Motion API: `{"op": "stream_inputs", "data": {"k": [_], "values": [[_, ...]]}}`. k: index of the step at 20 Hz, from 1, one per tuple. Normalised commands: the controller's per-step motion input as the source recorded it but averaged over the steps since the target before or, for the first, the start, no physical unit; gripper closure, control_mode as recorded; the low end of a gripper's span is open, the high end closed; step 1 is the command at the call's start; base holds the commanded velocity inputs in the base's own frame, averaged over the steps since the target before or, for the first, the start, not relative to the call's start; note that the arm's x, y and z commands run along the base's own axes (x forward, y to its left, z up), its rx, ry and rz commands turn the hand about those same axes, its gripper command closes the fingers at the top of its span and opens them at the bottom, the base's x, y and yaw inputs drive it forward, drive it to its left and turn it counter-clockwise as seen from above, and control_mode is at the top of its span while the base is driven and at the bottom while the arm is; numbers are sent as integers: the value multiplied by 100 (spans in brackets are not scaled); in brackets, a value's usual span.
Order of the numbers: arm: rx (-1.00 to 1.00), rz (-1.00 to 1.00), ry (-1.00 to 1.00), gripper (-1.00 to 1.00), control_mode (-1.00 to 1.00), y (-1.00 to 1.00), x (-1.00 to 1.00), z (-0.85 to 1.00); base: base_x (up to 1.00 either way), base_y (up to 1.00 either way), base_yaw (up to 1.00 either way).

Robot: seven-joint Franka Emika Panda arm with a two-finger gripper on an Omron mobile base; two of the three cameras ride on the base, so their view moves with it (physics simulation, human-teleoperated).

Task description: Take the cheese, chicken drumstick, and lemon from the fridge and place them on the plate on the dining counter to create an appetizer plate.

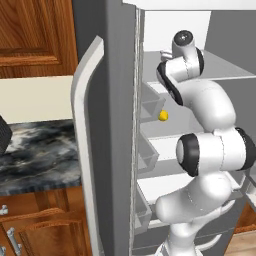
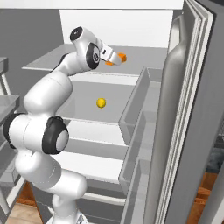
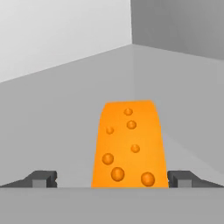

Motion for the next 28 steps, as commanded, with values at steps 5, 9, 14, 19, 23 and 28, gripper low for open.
{"op": "stream_inputs", "data": {"k": [5,9,14,19,23,28], "values": [[0,0,2,-100,-100,-13,40,-28,0,0,0],[0,0,4,-100,-100,-11,23,-43,0,0,0],[0,-3,0,-100,-100,0,30,-48,0,0,0],[0,-7,0,-100,-100,-14,24,-55,0,0,0],[0,-12,3,100,-100,-35,0,-51,0,0,0],[0,-13,4,100,-100,-29,0,-51,0,0,0]]}}
